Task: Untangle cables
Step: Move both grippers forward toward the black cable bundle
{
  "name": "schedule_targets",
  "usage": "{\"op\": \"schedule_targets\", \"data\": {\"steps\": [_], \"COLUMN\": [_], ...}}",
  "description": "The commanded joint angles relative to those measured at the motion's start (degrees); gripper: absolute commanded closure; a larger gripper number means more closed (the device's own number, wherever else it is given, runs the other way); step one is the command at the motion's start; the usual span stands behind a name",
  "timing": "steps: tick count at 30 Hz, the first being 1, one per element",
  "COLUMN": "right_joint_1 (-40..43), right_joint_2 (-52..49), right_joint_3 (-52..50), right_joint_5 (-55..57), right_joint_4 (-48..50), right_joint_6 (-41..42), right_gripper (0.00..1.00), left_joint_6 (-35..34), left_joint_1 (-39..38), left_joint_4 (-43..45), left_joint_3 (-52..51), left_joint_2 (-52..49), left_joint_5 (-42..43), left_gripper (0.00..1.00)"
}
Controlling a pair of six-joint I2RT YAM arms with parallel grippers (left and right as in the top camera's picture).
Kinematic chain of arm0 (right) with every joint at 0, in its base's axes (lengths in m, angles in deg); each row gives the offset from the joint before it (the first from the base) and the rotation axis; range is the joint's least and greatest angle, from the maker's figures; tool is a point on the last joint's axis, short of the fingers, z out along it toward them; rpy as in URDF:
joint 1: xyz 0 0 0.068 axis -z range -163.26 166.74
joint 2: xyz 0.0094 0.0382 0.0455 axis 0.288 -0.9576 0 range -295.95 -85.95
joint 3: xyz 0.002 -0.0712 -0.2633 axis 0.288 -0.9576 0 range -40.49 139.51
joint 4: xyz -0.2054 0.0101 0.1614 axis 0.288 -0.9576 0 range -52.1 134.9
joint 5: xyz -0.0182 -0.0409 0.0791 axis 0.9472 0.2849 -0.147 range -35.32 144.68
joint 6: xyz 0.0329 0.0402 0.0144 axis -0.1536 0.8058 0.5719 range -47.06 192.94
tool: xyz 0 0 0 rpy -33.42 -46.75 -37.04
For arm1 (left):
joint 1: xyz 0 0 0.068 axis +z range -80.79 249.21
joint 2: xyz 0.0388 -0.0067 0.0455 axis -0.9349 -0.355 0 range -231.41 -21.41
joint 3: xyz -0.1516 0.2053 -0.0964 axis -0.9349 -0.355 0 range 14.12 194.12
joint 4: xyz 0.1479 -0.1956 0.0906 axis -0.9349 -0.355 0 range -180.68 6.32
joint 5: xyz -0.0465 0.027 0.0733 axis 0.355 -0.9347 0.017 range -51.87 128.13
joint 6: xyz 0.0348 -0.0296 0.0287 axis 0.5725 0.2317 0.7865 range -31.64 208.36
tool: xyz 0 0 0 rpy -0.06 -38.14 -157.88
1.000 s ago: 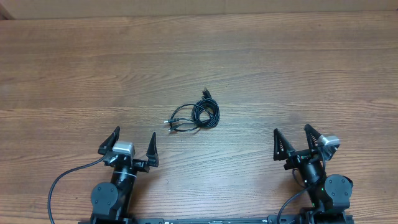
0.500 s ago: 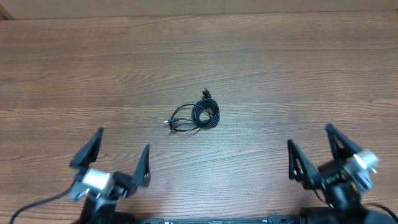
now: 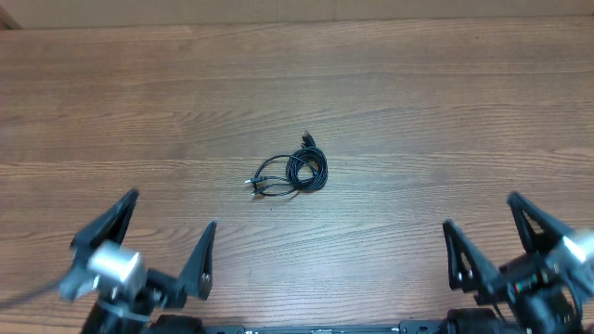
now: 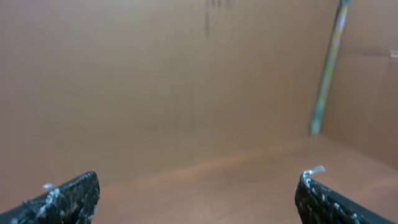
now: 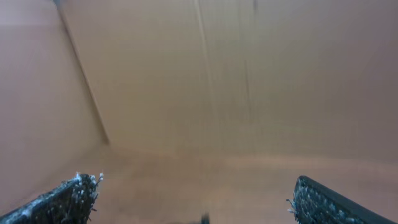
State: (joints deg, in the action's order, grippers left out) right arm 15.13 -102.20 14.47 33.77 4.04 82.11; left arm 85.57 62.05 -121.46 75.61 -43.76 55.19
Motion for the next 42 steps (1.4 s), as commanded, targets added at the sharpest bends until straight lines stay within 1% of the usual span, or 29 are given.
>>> {"op": "schedule_targets", "data": {"steps": [1, 5, 8, 11, 13, 16, 17, 20, 23, 24, 25, 26, 27, 28, 29, 34, 37, 38, 39, 40, 41, 42], "right_joint_1": [-0.3, -0.3, -0.3, -0.3, -0.3, -0.3, -0.3, -0.3, -0.3, -0.3, -0.3, -0.3, -0.3, -0.3, -0.3, -0.3, -0.3, -0.3, -0.3, -0.3, -0.3, -0.3], "right_joint_2": [-8.3, -18.5, -27.1, -34.9, -39.4, -45.6, -47.5, -54.0, -59.2, -60.8, -62.4, -64.1, -65.5, -67.1, -68.5, -74.6, -77.5, -78.3, -79.1, -79.8, -80.5, -81.2], "right_joint_3": [4.7, 9.8, 13.6, 15.5, 15.6, 15.6, 15.6, 15.6, 15.6, 15.6, 15.6, 15.6, 15.6, 15.6, 15.6, 15.5, 15.5, 15.5, 15.3, 15.0, 14.4, 13.8], "right_joint_5": [-2.5, -5.2, -10.6, -18.1, -20.6, -20.8, -20.8, -20.8, -20.8, -20.8, -20.8, -20.8, -20.8, -20.8, -20.8, -20.0, -14.3, -12.3, -10.7, -9.5, -8.7, -8.5], "right_joint_4": [-3.1, -9.2, -13.6, -15.1, -15.0, -14.7, -15.0, -15.3, -15.5, -15.5, -15.4, -15.4, -15.4, -15.4, -15.5, -14.8, -14.2, -14.2, -14.1, -13.7, -13.2, -12.4], "right_joint_6": [-0.2, -0.2, -0.2, -0.2, -0.2, -0.2, 0.0, 3.8, 4.4, 4.4, 4.4, 4.4, 4.4, 4.4, 4.4, 5.7, 10.7, 12.0, 13.1, 14.1, 15.3, 16.3], "right_gripper": [0.0, 0.0, 0.0, 0.0, 0.0, 0.0, 0.0, 0.0, 0.0, 0.0, 0.08, 0.25, 0.42, 0.72, 0.96, 0.96, 0.96, 0.96, 0.89, 0.77, 0.7, 0.66], "left_joint_6": [0.7, 1.6, 1.8, 1.8, 1.7, 1.1, 1.0, 1.1, 1.2, 1.5, 1.6, 1.6, 1.5, 1.5, 1.5, 0.9, 0.5, -0.4, -1.7, -3.6, -5.3, -6.6], "left_joint_1": [-0.1, -0.1, -0.1, -0.1, -0.2, -0.5, -0.5, -0.5, -0.5, -0.7, -0.9, -1.2, -1.6, -1.9, -2.4, -5.9, -9.0, -10.3, -11.3, -12.6, -13.8, -15.0], "left_joint_4": [-4.1, -13.2, -21.0, -27.7, -31.7, -34.8, -35.8, -38.5, -39.3, -39.2, -38.8, -38.4, -38.0, -37.6, -37.0, -30.2, -26.5, -25.1, -23.9, -22.6, -21.5, -20.4], "left_joint_3": [5.5, 12.9, 18.6, 23.0, 24.8, 25.1, 25.1, 25.1, 25.1, 25.1, 25.1, 25.1, 25.1, 25.1, 25.1, 25.1, 25.1, 25.1, 25.1, 25.1, 25.1, 25.1], "left_joint_2": [-8.4, -19.2, -27.8, -36.0, -41.4, -48.1, -50.6, -58.2, -63.6, -65.3, -66.8, -68.3, -69.7, -70.8, -72.1, -77.3, -79.6, -80.5, -81.2, -82.1, -83.0, -83.9], "left_joint_5": [6.5, 11.3, 11.5, 11.5, 11.6, 12.8, 14.1, 19.1, 21.6, 21.6, 21.6, 21.5, 21.5, 21.5, 21.4, 21.3, 19.4, 17.5, 15.4, 12.8, 10.3, 7.9], "left_gripper": [0.0, 0.01, 0.0, 0.01, 0.01, 0.0, 0.0, 0.0, 0.0, 0.05, 0.15, 0.35, 0.59, 0.91, 0.96, 0.96, 0.96, 0.93, 0.8, 0.67, 0.61, 0.56]}}
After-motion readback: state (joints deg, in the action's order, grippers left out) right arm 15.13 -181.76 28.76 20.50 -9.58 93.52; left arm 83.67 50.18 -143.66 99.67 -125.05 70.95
